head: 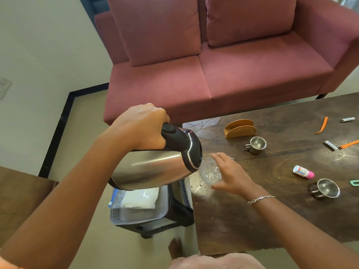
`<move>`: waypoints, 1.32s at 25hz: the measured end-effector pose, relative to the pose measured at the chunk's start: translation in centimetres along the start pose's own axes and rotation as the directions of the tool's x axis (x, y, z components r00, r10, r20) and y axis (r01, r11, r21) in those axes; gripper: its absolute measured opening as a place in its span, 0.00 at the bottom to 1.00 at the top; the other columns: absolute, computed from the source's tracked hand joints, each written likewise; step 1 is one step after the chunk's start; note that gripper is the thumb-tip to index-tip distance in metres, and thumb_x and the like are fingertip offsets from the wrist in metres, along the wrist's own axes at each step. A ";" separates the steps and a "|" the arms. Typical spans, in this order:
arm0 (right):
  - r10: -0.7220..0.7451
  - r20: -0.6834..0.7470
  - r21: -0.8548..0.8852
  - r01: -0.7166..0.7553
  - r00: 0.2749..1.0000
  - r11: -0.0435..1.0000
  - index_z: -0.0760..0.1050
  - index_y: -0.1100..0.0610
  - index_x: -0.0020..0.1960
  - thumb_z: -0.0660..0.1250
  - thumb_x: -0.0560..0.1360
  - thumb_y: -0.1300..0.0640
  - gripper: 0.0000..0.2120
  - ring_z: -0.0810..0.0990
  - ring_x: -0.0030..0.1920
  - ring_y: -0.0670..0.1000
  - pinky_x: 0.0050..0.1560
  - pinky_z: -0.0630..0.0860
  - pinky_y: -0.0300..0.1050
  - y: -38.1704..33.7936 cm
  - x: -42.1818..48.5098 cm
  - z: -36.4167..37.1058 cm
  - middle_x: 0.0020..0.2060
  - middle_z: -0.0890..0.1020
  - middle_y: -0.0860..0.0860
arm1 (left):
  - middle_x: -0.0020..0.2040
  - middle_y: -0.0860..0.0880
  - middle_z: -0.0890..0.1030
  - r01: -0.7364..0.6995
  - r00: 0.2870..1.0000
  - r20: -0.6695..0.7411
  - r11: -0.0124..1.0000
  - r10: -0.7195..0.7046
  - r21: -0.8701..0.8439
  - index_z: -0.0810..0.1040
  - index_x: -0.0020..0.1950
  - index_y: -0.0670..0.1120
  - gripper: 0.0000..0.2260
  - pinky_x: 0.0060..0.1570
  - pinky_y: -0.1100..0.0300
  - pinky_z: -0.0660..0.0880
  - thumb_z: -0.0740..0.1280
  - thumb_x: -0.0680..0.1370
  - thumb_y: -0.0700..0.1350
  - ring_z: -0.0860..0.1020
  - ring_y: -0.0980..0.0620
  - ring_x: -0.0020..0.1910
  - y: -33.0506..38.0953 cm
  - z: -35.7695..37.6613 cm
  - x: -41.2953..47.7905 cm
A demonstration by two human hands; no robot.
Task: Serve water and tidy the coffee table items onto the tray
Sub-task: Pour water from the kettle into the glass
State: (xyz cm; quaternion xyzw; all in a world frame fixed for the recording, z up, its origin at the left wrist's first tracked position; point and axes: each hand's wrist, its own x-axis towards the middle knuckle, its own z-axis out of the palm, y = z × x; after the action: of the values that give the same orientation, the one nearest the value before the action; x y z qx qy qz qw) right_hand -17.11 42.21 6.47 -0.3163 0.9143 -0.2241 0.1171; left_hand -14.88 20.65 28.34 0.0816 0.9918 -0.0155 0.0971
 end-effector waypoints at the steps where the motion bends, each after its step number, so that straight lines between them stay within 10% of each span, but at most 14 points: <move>1: -0.001 0.001 -0.002 0.001 1.000 1.000 0.59 0.59 0.71 0.75 0.62 0.50 0.44 0.71 0.61 0.52 0.56 0.71 0.40 0.0 0.0 0.0 0.66 0.68 0.53 | 0.23 0.51 0.69 0.002 1.000 0.004 1.000 -0.002 -0.002 0.64 0.25 0.51 0.12 0.25 0.62 0.63 0.66 0.62 0.39 0.69 0.48 0.25 0.0 0.0 0.0; 33: 0.029 0.018 0.014 -0.030 0.999 0.999 0.58 0.60 0.72 0.76 0.61 0.51 0.46 0.73 0.58 0.54 0.54 0.73 0.43 0.8 -0.8 1.3 0.65 0.68 0.53 | 0.23 0.48 0.69 0.020 0.999 0.029 1.000 -0.020 0.003 0.66 0.25 0.47 0.09 0.25 0.62 0.64 0.65 0.61 0.39 0.67 0.47 0.24 1.0 -0.9 -0.4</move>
State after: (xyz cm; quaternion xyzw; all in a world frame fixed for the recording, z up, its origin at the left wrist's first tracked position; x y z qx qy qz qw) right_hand -16.42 42.83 5.05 -0.3039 0.9163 -0.2259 0.1307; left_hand -14.49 21.64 29.25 0.0718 0.9910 -0.0190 0.1113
